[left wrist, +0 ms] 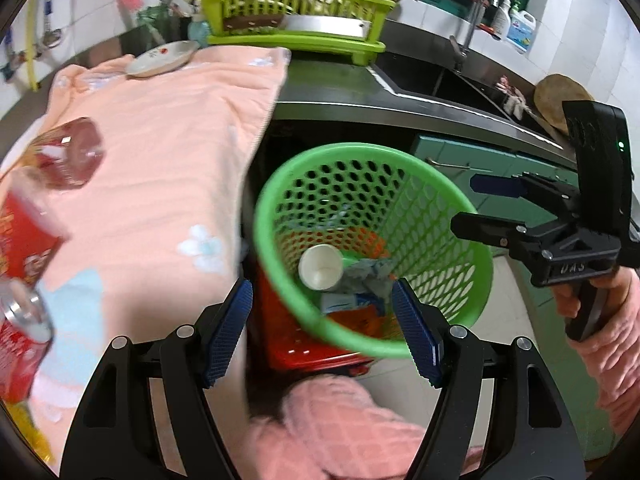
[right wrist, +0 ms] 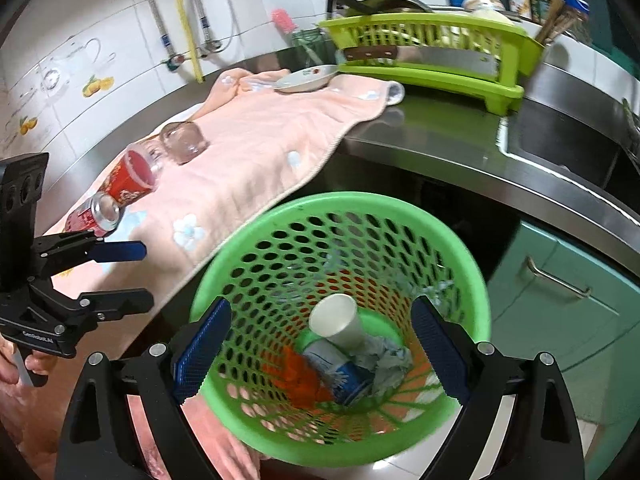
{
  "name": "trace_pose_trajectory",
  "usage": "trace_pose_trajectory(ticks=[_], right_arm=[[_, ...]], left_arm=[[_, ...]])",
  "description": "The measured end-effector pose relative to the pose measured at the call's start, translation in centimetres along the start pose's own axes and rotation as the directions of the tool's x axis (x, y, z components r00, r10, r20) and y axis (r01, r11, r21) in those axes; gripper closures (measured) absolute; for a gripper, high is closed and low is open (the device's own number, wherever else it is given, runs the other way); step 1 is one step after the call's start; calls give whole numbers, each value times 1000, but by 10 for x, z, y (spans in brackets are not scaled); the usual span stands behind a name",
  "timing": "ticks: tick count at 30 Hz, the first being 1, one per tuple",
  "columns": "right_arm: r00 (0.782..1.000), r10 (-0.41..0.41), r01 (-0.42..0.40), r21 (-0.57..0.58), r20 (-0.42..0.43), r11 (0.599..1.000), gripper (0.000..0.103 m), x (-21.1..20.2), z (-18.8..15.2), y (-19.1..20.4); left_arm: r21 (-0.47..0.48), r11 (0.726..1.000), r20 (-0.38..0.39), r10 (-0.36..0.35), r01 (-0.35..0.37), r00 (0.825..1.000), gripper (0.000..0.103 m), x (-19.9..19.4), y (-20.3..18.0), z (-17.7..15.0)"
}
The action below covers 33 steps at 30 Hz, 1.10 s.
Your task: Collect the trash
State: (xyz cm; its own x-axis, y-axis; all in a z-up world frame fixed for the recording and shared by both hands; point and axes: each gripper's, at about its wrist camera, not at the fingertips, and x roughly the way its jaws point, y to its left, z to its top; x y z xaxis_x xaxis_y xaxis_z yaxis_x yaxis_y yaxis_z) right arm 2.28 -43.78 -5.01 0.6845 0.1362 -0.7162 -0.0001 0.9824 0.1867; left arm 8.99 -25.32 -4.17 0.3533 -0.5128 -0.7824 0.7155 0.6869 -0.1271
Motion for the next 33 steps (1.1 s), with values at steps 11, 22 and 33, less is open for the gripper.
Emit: trace_pose_trajectory(ticks=[11,22,33], right_arm=[[996,86,-87,-120,-18,989,15,23,26,67],[981,188,-194,-273,-47,942,15,44,56,147],[941,297,-336,-521,-159,785,15,65,78,244]], left_arm=[[-104,976,64,197,-190,978,31,-73,77,-37],[-464,798,34,450,-385,892,31,-161,175,-79],[-714,611,-77,418,-343,905,31,-161,251,-118]])
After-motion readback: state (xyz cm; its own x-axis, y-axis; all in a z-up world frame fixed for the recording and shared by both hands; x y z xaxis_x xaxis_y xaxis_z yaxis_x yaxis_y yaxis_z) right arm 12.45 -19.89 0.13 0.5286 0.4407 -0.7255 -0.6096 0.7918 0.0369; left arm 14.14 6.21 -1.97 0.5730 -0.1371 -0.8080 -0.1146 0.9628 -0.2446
